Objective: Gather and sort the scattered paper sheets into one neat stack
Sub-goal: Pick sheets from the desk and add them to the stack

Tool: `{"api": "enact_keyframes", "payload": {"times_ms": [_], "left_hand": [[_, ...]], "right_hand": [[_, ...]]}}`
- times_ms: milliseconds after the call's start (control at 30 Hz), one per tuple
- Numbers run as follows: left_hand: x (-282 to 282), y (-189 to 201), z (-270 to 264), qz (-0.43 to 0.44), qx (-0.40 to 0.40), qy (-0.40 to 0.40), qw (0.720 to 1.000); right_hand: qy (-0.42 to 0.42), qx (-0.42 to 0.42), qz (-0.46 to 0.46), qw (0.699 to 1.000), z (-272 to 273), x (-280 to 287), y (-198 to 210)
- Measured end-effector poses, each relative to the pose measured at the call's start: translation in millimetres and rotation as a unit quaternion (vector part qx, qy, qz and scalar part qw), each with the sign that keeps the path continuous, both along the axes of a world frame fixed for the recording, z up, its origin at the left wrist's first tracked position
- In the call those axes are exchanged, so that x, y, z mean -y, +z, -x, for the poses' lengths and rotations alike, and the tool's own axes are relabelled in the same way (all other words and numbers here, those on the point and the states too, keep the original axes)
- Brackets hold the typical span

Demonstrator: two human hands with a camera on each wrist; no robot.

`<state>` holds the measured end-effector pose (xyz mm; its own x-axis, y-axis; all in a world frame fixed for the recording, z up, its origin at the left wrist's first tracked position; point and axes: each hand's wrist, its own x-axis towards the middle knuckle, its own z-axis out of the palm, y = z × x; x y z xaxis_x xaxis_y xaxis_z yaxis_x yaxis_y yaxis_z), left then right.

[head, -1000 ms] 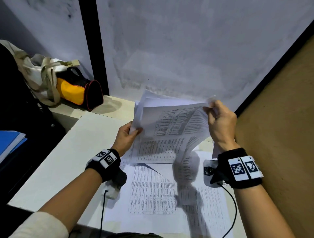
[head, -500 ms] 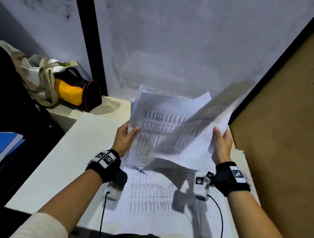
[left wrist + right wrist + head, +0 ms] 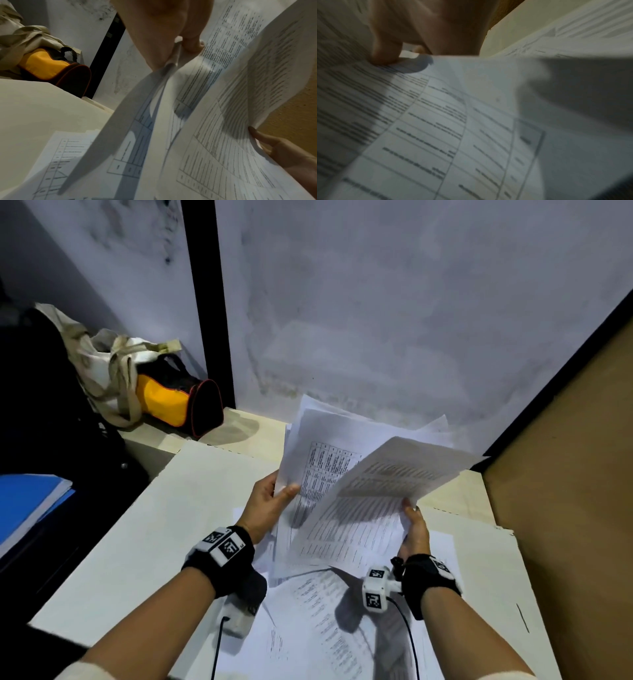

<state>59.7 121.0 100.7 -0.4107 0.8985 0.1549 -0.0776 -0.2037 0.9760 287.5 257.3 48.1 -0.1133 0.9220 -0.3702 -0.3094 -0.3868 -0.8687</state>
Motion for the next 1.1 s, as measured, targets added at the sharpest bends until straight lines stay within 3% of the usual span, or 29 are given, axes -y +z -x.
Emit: {"api": "enact_keyframes", "payload": {"times_ms": [167,267,667,767,867,967,1100], "left_hand": [[-2,0,2,0.03,-0.006,0.017,0.999],[-5,0,2,0.045,-0.014,0.04,0.998],[-6,-2,-3,0.082,0.059,0.134,0.986],[-4,-2,-9,0.056,0.038,0.141,0.988],[-3,9,-18,0.072,0.006,0.086,0.994],[-8,5,-13,0.105,-0.053,0.114,0.986],[-7,-4,-1,0.105,-0.058,0.121,0.986]], "right_hand": [[0.043,0.02,-0.059,0.997,11,-2,25],[0.038,0.082,-0.094,0.991,19,-7,35],[0.004,0.249,-0.271,0.93,37,6,36],[-0.017,0.236,-0.259,0.937,42,10,40],[-0.027,0.217,-0.234,0.947,44,14,47],[-0.058,0.176,-0.183,0.966,46,18,53],[-0.133,0.084,-0.097,0.983,40,21,56]]}}
